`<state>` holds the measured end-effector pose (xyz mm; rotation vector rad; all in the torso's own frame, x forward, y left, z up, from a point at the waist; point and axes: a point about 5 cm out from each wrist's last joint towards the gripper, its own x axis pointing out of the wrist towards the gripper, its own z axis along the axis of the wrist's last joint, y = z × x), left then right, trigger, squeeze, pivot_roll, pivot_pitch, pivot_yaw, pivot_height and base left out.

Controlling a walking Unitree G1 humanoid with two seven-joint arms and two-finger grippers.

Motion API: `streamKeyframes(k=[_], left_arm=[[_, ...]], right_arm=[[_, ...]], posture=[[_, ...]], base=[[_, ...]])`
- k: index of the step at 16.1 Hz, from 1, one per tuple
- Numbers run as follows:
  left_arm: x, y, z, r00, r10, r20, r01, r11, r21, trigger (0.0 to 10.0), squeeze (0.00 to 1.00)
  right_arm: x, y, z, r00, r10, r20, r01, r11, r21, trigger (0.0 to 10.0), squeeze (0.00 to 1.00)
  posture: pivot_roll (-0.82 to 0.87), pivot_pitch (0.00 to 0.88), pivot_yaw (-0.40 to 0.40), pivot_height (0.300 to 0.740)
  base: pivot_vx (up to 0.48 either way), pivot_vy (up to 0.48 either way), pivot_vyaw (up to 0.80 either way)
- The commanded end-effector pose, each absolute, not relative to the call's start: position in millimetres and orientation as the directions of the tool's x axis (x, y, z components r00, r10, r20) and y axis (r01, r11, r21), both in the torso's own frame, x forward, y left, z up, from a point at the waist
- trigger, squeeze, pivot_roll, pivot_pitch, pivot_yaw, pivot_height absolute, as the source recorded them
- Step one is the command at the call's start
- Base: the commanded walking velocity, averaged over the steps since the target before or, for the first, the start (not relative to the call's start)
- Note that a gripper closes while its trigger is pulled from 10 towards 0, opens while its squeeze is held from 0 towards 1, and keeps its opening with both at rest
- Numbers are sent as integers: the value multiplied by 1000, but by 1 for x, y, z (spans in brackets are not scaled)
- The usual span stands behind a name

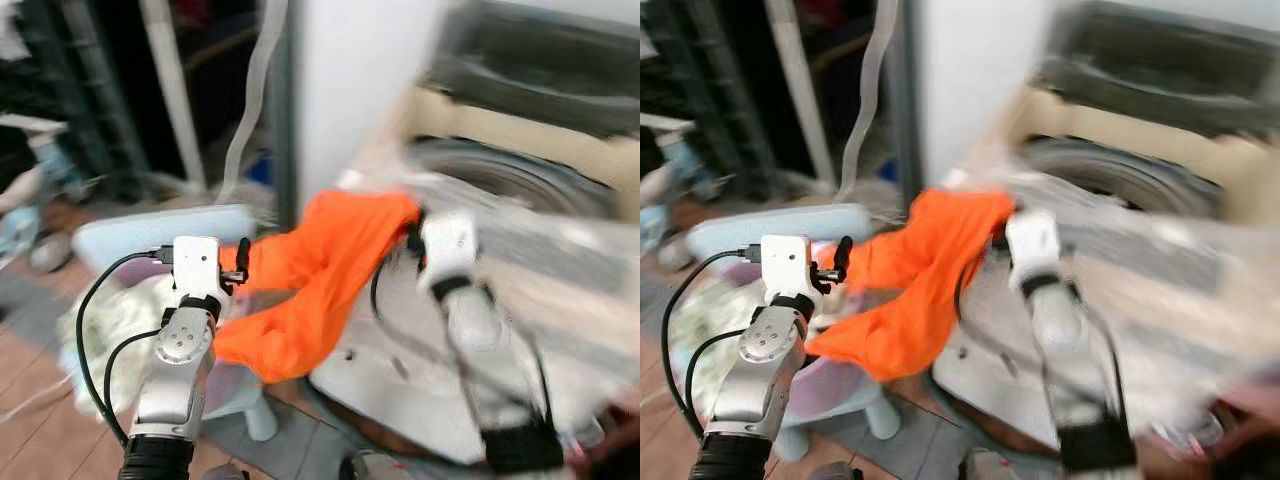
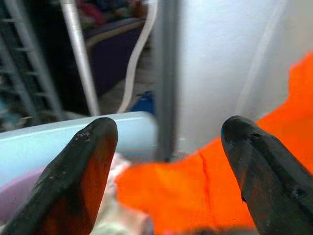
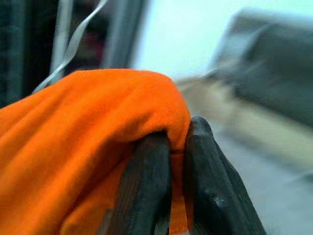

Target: Clothes washing

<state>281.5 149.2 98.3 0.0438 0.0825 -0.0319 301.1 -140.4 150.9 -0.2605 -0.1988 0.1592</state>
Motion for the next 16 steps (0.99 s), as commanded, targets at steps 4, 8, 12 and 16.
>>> streamKeyframes(k=[4,8,12,16], left_arm=[[284,144,103,996,-71,-59,73,997,32,10000,0],[284,144,103,996,-70,-58,71,997,24,10000,0],[282,145,103,996,-69,-59,70,997,16,10000,0],[282,145,102,996,-65,-64,66,998,13,10000,0]], right_arm=[[350,-181,213,946,84,312,12,956,-293,10000,0],[376,-175,244,926,199,320,-75,929,-362,10000,0],[387,-153,257,881,359,309,-212,882,-420,10000,0],[388,-130,265,811,511,285,-330,802,-498,10000,0]], posture=[[-55,0,-1,740],[-46,0,-7,740],[-45,0,-9,740],[-44,0,-13,740]], base=[[0,0,-800],[0,0,-738],[0,0,-539],[141,0,-136]])
